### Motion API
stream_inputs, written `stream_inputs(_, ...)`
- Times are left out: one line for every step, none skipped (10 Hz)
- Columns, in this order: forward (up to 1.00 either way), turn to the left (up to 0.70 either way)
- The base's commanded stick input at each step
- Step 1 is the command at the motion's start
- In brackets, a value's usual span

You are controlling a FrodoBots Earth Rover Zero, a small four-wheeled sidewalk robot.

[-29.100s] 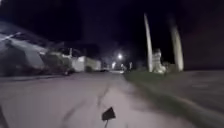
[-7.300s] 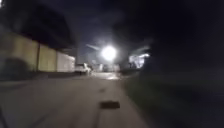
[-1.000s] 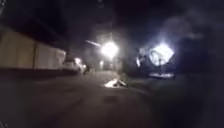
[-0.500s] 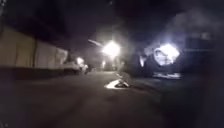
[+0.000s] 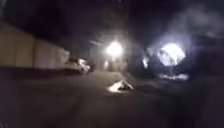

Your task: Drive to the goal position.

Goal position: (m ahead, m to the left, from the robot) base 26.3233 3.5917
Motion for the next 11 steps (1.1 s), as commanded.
stream_inputs(0.7, 0.0)
stream_inputs(0.7, 0.0)
stream_inputs(0.7, 0.0)
stream_inputs(0.7, 0.0)
stream_inputs(0.7, 0.0)
stream_inputs(0.7, 0.0)
stream_inputs(0.7, 0.0)
stream_inputs(0.7, 0.0)
stream_inputs(0.7, 0.0)
stream_inputs(0.7, 0.0)
stream_inputs(0.7, 0.0)
